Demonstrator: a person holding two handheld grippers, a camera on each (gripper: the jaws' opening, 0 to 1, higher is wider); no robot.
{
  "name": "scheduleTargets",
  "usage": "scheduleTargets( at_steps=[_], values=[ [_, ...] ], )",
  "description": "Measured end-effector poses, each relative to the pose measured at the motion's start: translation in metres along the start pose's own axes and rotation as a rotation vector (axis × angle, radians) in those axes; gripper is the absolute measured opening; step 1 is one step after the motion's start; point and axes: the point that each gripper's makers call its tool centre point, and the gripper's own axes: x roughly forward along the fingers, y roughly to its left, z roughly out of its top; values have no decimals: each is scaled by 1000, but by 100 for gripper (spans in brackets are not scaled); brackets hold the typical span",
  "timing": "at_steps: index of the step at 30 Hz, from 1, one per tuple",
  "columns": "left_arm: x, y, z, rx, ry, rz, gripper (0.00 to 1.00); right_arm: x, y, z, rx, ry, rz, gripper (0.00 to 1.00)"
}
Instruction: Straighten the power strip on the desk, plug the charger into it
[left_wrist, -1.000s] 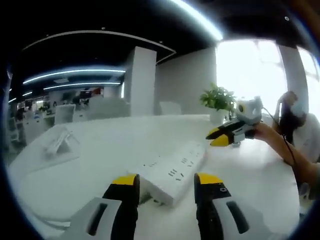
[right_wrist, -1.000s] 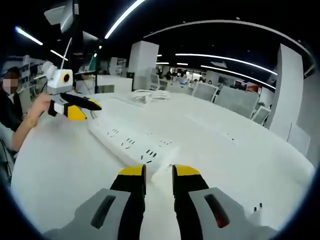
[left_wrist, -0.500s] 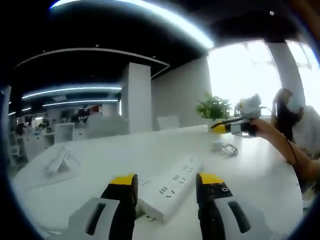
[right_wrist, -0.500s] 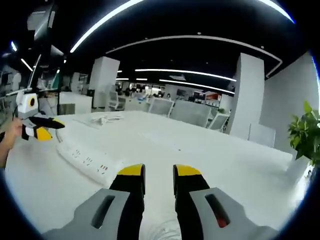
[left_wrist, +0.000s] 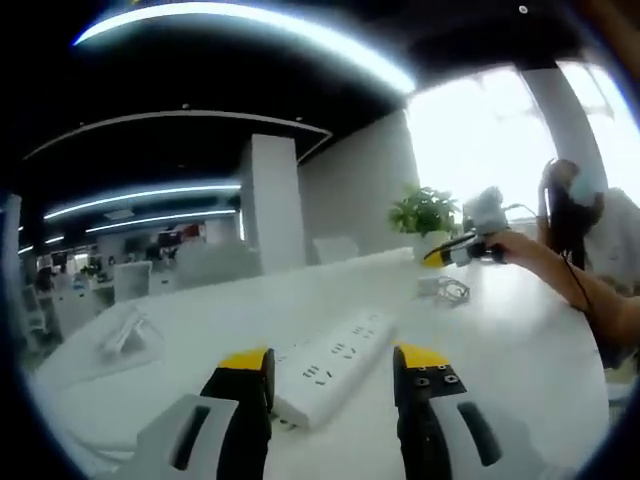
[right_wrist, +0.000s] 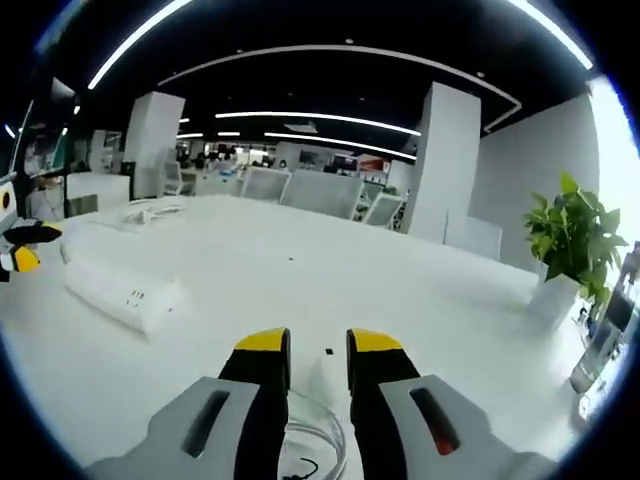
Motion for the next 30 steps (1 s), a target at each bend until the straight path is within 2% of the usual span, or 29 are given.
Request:
scheduleTargets(
  at_steps=[4,11,15,19,25,30],
  values=[
    [-9,-3,2,-8,-26,16,49,4,-7,-5,13,16,-7,22],
    [-21,-4,-4,-37,-67,46,49,8,-16,-18,54,57,-19,23],
    [-24,-5,-11,-19,-63,59,49,8,-15,-21,55,68,-15,24],
    [-25,-8,-7,4,-82,46,49,11,-14,-25,48,87,-7,25],
    [-27,-5,-11,-18,-85,51,49,11,-17,-29,44,106,-9,27],
    [-31,-5,-9,-38,-109,50,49,13,-17,-37,49,129,-9,28]
  ],
)
